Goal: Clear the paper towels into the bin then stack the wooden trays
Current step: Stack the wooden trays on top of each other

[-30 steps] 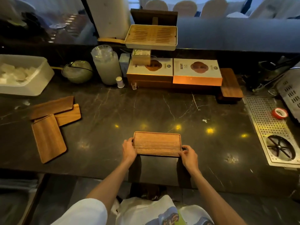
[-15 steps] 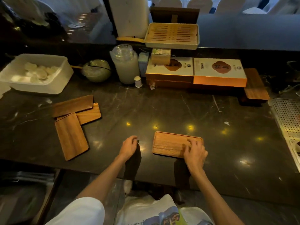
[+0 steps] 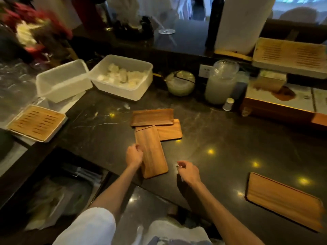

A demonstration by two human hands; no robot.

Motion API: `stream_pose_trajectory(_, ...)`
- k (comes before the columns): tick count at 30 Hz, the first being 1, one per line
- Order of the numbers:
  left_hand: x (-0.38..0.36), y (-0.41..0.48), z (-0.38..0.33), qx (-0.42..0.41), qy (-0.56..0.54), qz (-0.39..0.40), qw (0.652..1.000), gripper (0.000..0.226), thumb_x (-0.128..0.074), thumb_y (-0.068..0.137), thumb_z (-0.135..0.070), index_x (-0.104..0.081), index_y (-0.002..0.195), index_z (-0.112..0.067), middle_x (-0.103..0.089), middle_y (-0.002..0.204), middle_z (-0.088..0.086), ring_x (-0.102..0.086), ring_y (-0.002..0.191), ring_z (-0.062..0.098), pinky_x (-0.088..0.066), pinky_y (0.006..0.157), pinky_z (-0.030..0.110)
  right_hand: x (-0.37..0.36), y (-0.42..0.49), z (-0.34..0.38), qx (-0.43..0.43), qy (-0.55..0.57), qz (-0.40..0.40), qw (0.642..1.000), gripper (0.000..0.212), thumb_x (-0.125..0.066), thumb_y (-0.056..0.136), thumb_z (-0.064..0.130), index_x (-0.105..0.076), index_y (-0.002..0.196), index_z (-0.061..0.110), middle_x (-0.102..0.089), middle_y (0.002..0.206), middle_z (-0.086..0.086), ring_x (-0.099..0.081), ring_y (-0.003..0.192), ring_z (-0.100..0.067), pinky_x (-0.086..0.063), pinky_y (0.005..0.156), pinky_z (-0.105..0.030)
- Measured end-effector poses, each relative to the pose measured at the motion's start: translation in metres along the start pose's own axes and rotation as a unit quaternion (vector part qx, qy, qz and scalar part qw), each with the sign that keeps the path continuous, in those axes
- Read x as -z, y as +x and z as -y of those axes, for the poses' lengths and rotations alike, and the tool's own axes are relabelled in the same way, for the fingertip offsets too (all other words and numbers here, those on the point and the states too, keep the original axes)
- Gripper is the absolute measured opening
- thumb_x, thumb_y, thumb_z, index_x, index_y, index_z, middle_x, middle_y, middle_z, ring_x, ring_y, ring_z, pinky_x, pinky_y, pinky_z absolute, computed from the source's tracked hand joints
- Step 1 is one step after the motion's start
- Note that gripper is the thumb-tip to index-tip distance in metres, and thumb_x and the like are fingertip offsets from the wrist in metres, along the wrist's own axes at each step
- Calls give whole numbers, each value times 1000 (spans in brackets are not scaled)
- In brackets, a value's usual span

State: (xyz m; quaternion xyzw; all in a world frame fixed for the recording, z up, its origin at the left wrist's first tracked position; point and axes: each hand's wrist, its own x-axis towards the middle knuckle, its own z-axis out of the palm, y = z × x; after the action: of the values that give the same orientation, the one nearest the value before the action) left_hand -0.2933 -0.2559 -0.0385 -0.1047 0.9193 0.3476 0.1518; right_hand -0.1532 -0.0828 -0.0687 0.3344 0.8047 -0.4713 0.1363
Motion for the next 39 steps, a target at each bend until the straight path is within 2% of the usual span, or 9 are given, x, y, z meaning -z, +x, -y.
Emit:
stream_pose_trajectory(3, 10, 22, 9, 57, -40, 26, 997, 38, -53, 96, -10, -51, 133, -5, -56, 133, 17, -55, 123, 32, -46, 102, 42, -31, 17, 18, -37, 16, 46, 998, 45, -58, 87, 22, -58, 133, 17, -66, 127, -4, -61, 114, -20, -46, 95, -28)
stream_pose_trajectory(6, 10, 37, 14, 113, -110, 72, 985, 41, -51, 97, -9, -43, 138, -4, -54, 135, 17, -55, 122, 34, -47, 104, 44, -52, 22, 27, -126, 154, 86, 976, 47, -54, 88, 9, -47, 135, 12, -65, 94, -11, -57, 72, -18, -43, 53, -23)
stream_pose_trajectory(10, 5, 39, 18, 137, -217, 159, 953, 37, -54, 95, -2, -49, 131, -5, -56, 112, 11, -59, 91, 23, -52, 72, 35, -57, 26, 31, -169, 237, 77, 954, 33, -53, 84, -8, -53, 113, 9, -48, 64, -6, -44, 46, -12, -33, 38, -19)
stream_pose_trajectory(14, 3, 40, 24, 179, -285, 219, 916, 26, -53, 93, 5, -48, 114, -9, -59, 112, 14, -61, 93, 21, -56, 82, 42, -40, 25, 21, -177, 305, 17, 935, 21, -57, 84, -5, -61, 97, 10, -63, 85, -11, -61, 70, -19, -50, 57, -27)
stream_pose_trajectory(20, -31, 0, 13, 205, -409, 261, 850, 43, -55, 90, 8, -41, 119, -20, -60, 110, 6, -61, 101, 23, -52, 94, 49, -4, 11, -17, -181, 506, -15, 844, 33, -60, 92, 8, -55, 125, 10, -64, 120, -14, -65, 107, -26, -56, 88, -41)
stream_pose_trajectory(26, -76, -66, 1, 148, -443, 352, 811, 48, -57, 92, 4, -41, 132, -16, -60, 125, 16, -62, 110, 26, -55, 88, 41, 38, -32, -72, -144, 492, -82, 855, 33, -51, 98, 15, -55, 129, 23, -65, 119, -9, -63, 110, -26, -58, 78, -40)
stream_pose_trajectory(30, -92, -79, -14, 124, -421, 302, 847, 39, -53, 97, -9, -42, 135, -12, -55, 124, 17, -61, 104, 26, -54, 91, 48, 88, -64, -120, -137, 445, -176, 867, 38, -49, 99, 14, -52, 136, 22, -67, 115, -2, -64, 104, -19, -55, 79, -33)
stream_pose_trajectory(35, -144, -124, -54, -7, -175, 352, 920, 35, -52, 98, -11, -51, 132, -3, -60, 105, 5, -64, 90, 16, -61, 64, 21, 157, -98, -193, -173, 351, -274, 878, 50, -55, 96, 17, -42, 144, 9, -55, 137, -7, -54, 119, -23, -45, 100, -37)
stream_pose_trajectory(39, -200, -178, -93, -96, -19, 348, 932, 32, -55, 96, -8, -59, 127, 0, -65, 107, 11, -66, 97, 22, -60, 81, 37, 209, -106, -248, -177, 276, -327, 886, 47, -55, 96, 18, -46, 141, 7, -49, 144, -12, -45, 133, -28, -36, 104, -35)
